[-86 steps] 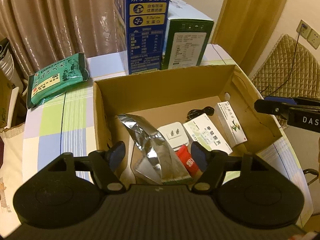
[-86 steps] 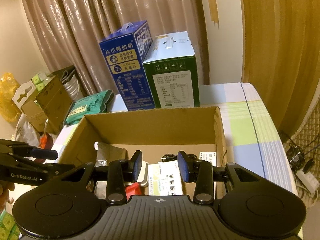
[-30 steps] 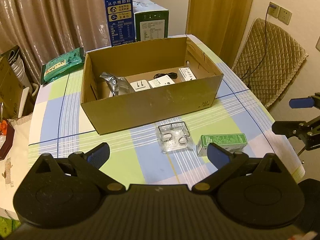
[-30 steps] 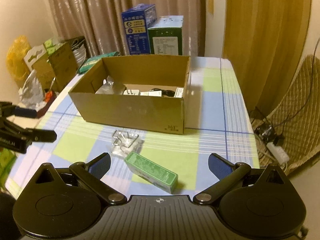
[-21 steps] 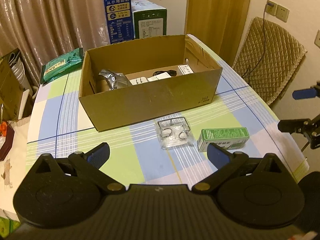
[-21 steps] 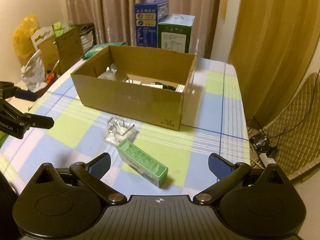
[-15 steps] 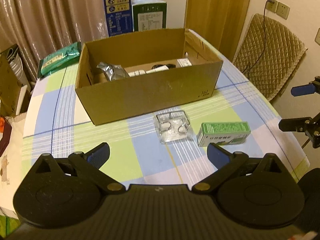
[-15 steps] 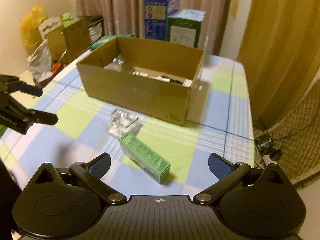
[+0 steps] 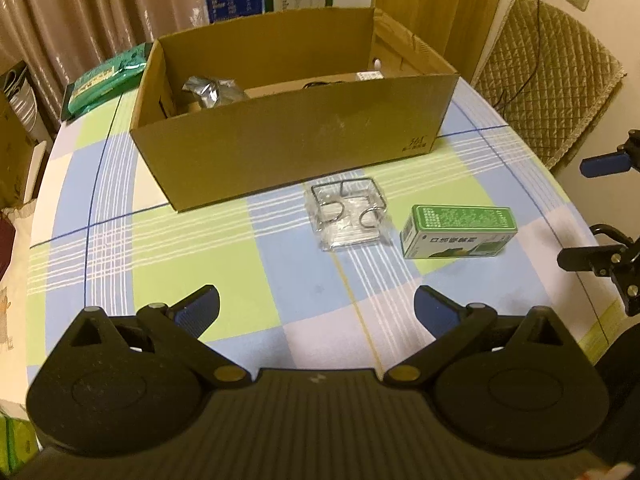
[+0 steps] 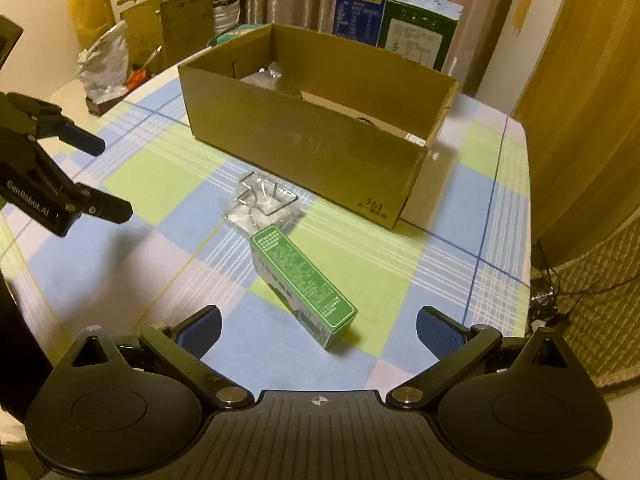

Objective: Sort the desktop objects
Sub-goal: 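Withdraw both tools from the box toward the clear packet and green box, then grasp clear wire-frame packet with left tool while right tool grasps green medicine box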

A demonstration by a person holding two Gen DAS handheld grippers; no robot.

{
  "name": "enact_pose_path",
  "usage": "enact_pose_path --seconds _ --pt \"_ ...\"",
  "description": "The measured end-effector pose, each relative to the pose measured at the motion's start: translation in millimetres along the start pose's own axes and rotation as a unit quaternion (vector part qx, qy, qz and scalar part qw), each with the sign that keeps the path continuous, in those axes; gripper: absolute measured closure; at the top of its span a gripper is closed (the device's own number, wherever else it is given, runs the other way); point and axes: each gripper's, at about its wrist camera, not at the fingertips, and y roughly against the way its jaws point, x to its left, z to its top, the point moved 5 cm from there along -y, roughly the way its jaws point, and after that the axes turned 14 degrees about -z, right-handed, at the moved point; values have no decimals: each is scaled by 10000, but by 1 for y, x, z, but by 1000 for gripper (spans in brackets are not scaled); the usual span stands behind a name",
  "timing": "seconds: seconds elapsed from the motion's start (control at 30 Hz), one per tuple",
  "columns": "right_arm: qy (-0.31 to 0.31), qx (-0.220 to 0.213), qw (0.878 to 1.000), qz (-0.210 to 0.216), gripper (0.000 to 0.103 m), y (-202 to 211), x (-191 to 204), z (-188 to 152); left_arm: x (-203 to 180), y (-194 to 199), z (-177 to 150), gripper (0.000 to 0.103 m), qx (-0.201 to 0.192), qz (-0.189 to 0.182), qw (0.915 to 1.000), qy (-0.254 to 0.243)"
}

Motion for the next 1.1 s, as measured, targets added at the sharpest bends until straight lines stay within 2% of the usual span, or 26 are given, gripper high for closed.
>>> enact_pose_path --seconds 0.27,0.43,0.77,0.97,1.1 --pt "345 -63 9992 211 2 -12 6 1 6 -11 1 1 15 48 10000 -14" --pt "504 -45 9972 542 2 -24 11 3 6 -23 2 1 88 -8 9999 -66" --pt "989 23 9928 677 4 -58 22 8 8 -58 7 2 237 -93 9996 -123" --pt "968 168 9920 788 19 -85 23 15 12 -78 12 2 223 -167 9995 -143" --pt "869 304 9913 936 37 -101 21 16 14 -87 17 2 132 -235 9996 -121"
